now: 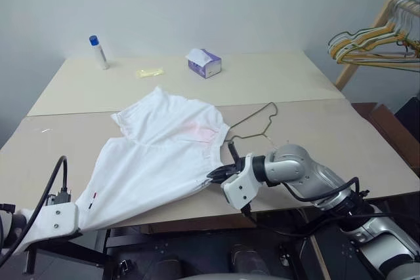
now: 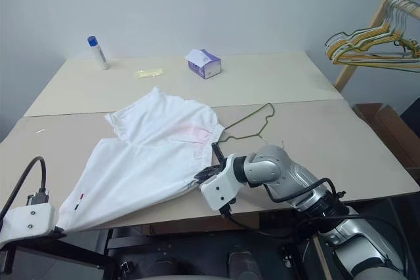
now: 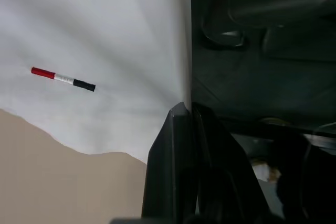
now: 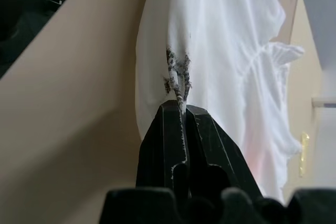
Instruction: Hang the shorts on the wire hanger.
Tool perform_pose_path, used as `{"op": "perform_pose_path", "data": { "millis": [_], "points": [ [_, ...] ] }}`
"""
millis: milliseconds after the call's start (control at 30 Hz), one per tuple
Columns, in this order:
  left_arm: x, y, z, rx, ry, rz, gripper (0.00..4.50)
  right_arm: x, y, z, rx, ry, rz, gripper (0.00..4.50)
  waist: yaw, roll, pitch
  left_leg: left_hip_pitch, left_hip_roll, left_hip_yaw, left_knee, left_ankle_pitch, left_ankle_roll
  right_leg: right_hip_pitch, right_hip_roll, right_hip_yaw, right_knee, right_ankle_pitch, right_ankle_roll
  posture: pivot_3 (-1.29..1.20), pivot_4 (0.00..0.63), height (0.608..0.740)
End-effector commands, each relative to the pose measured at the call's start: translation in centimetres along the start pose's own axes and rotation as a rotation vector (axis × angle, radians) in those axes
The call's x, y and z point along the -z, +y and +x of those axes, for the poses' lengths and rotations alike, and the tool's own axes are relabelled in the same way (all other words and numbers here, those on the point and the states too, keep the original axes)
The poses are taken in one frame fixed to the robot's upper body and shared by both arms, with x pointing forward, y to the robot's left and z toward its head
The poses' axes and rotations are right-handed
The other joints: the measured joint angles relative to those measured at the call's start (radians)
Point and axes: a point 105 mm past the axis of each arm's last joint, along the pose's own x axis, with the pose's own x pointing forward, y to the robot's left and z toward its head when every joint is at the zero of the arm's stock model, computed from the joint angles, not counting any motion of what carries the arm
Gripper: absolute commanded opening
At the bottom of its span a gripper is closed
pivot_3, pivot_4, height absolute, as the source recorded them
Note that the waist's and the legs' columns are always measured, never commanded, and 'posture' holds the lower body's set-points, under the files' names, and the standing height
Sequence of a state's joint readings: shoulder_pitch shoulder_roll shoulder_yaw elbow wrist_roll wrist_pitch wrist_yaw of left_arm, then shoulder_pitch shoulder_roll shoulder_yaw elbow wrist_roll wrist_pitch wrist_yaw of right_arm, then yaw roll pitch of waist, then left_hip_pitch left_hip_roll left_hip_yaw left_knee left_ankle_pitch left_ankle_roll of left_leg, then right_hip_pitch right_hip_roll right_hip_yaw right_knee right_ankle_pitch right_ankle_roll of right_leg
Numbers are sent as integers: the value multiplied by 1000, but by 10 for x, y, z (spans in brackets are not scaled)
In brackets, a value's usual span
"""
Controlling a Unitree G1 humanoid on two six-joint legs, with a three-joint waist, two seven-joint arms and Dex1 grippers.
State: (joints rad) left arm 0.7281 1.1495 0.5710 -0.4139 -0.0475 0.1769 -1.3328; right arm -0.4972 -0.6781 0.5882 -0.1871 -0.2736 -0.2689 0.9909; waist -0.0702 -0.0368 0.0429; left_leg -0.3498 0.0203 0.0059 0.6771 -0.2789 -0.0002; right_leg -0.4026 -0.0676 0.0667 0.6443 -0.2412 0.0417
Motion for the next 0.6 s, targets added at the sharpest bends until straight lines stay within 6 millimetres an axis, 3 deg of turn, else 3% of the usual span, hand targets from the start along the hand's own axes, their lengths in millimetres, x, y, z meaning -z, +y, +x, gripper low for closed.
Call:
{"op": "perform_pose_path", "data": {
  "millis": [33,200,300,467,600],
  "points": [
    [8,3,-2,-15,66,-41,51,18,2,-16,-40,106,30,0,6,0,0,0,0,0,0,0,0,0,0,0,0,0,0,3,0,740],
    [2,8,3,-27,39,9,51,16,7,-13,-40,106,30,0,12,-1,-1,0,2,0,0,0,0,0,3,0,0,0,-1,0,0,740],
    [-1,15,2,-39,24,25,679,17,6,-12,-21,125,15,797,16,0,0,0,3,0,0,0,0,0,3,0,0,0,-2,-3,0,740],
    [-7,23,-9,-13,1,47,2259,7,15,-23,-108,70,113,2479,24,-1,-1,0,8,2,0,-1,-1,0,8,0,-1,1,-5,-12,0,740],
    [-25,42,-35,-93,-125,46,3573,-3,7,-52,-78,-1,307,3858,29,0,0,-2,10,2,0,-1,0,-2,10,-2,-1,0,-7,-12,0,740]
  ]
}}
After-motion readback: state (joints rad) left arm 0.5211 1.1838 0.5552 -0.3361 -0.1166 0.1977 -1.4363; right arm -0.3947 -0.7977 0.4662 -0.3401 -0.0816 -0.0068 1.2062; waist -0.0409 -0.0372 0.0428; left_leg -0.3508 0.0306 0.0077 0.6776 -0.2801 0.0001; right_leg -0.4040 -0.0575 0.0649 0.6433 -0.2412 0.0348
